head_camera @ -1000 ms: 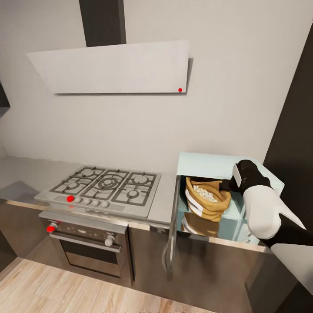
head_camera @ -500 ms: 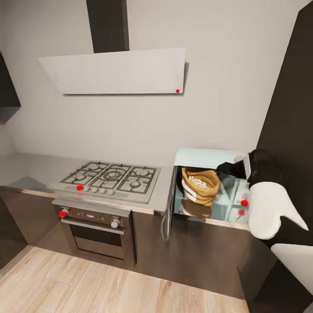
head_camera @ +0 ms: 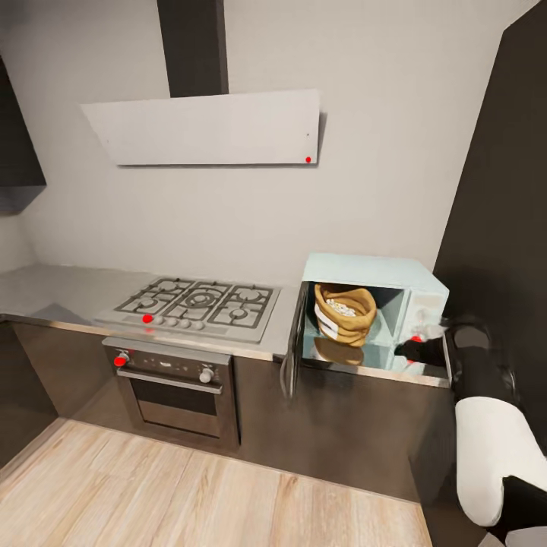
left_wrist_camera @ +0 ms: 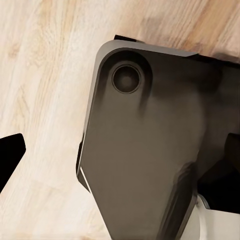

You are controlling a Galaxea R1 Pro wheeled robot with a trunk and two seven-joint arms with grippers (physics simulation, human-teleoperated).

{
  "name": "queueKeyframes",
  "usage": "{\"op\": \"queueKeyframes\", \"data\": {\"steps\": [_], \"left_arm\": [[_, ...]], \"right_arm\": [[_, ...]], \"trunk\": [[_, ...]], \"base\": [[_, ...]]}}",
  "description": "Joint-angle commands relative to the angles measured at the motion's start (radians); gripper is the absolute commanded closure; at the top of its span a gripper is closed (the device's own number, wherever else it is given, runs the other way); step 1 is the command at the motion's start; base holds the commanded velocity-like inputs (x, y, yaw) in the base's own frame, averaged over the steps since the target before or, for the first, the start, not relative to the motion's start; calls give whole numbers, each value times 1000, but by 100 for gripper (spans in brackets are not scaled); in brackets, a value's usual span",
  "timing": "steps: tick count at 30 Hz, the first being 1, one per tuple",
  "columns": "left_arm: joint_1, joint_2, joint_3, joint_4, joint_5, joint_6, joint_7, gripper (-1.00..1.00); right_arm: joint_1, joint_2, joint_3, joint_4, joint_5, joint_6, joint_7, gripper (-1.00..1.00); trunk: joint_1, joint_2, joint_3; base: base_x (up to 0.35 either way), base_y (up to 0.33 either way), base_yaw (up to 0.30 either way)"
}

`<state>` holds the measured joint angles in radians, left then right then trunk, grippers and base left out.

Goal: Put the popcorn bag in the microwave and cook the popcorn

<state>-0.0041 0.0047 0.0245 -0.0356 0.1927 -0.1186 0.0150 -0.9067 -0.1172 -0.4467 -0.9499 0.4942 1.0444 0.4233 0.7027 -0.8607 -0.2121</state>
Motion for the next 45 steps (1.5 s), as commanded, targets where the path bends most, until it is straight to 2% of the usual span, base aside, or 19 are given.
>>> {"op": "queueKeyframes", "data": {"steps": [1,3,6,8,9,10,12,13,14,15,16,18,21,25,31,40,41,42,45], "left_arm": [[0,0,2,0,4,-3,1,-100],[0,0,2,0,4,-3,1,-100],[0,0,2,0,5,-3,0,-100],[0,0,2,0,5,-3,0,-100],[0,0,2,0,5,-3,0,-100],[0,0,2,0,4,-3,0,-100],[0,0,2,0,4,-3,0,-100],[0,0,2,0,4,-3,0,-100],[0,0,2,0,4,-3,0,-100],[0,0,1,0,2,-3,-2,-100],[0,0,1,0,1,-3,-4,-100],[0,0,-1,0,-1,-5,-8,-100],[0,0,0,0,-1,-5,-8,-100],[0,0,0,0,0,-6,-7,-100],[0,0,1,0,2,-4,-6,-100],[0,0,2,0,2,-4,-6,-100],[0,0,2,0,2,-4,-6,-100],[0,0,2,0,2,-4,-6,-100],[0,0,1,0,2,-4,-6,-100]], "right_arm": [[68,6,33,-32,4,3,13,-100],[116,9,67,-44,1,3,50,-100],[139,11,78,-45,1,-28,150,-100],[150,12,80,-49,0,-89,235,-100],[159,14,80,-50,-1,-127,275,-100],[178,20,80,-51,0,-219,356,-100],[195,32,80,-52,0,-312,413,-100],[204,44,80,-53,-1,-356,430,-100],[224,78,78,-59,-1,-460,448,-100],[244,109,74,-67,0,-543,449,-100],[250,121,72,-69,0,-574,447,-100],[260,139,34,-47,0,-629,417,-100],[262,142,-1,-17,-1,-665,384,-100],[262,144,-22,16,-2,-703,355,-100],[262,139,-126,55,-11,-757,305,-100],[262,144,-138,21,-13,-761,310,-100],[262,152,-138,-1,-14,-762,312,-100],[262,185,-138,-18,-14,-763,309,-100],[262,257,-139,-58,-12,-805,304,-100]], "trunk": [[0,-1,-1],[0,-1,-1],[0,-1,-1],[0,-1,-1],[0,-1,-1],[0,-1,-1],[0,-1,-1],[0,-1,-1],[0,-1,-1],[0,-1,-1],[0,-1,-1],[0,-1,-1],[0,-1,-1],[0,-1,-1],[0,-1,-1],[0,-1,-1],[0,-1,-1],[0,-1,-1],[0,-1,-1]], "base": [[0,0,0],[0,0,0],[0,0,0],[0,0,0],[0,0,0],[0,0,0],[0,0,0],[0,0,0],[0,0,0],[50,53,0],[101,105,0],[197,190,0],[208,186,0],[107,54,0],[10,3,-14],[0,0,-182],[0,0,-19],[0,0,-8],[0,0,-3]]}}
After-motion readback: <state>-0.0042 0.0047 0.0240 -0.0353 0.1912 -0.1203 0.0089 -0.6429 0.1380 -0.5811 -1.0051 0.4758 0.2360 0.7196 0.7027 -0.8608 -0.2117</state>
